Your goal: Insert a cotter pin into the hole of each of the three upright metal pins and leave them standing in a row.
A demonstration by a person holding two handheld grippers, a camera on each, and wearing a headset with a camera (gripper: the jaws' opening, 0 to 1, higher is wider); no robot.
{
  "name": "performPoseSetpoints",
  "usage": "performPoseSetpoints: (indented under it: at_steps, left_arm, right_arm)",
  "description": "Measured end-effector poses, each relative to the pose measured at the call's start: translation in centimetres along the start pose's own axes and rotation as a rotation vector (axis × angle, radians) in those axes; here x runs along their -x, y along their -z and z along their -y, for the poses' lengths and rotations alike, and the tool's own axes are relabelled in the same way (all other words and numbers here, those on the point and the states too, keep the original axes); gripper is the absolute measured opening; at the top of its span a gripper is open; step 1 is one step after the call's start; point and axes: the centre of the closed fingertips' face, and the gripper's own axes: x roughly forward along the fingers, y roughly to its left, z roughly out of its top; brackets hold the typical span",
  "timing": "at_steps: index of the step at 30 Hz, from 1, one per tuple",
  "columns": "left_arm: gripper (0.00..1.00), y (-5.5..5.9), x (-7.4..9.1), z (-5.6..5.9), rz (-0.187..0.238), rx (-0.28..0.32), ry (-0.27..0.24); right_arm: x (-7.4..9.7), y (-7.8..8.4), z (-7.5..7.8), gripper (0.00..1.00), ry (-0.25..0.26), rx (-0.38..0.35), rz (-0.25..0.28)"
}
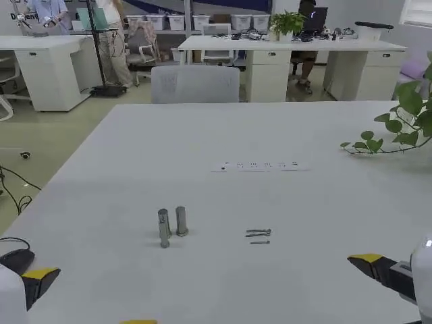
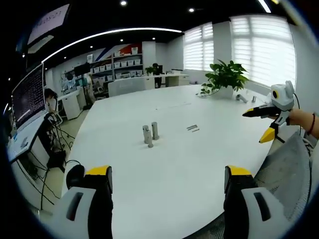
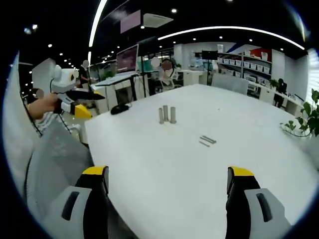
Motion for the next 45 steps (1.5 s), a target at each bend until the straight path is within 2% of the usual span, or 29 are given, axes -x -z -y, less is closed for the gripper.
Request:
performPoseSetpoints:
  at_steps: [24, 28, 37, 45]
  left_arm:
    - [0.98, 0.27, 0.18, 0.06, -0.003, -0.011, -0.009]
    - [0.96, 0.01, 0.26, -0.19, 0.019, 0.004, -0.018]
    - [0.96, 0.26, 0.29, -0.35, 0.004, -0.001, -0.022]
    - [0.95, 0.31, 0.18, -0.35, -0.009, -0.023, -0.023]
  right_arm:
    - [0.39, 0.50, -0.06, 0.98, 0.010, -0.011, 0.004]
    - [0.43, 0.45, 0.01, 0.98, 0.011, -0.013, 0.008]
    - [0.25, 0.25, 0.11, 0.99, 0.008, -0.021, 0.022]
    - [-0.10, 0.69, 0.14, 1.00, 0.005, 0.005, -0.011]
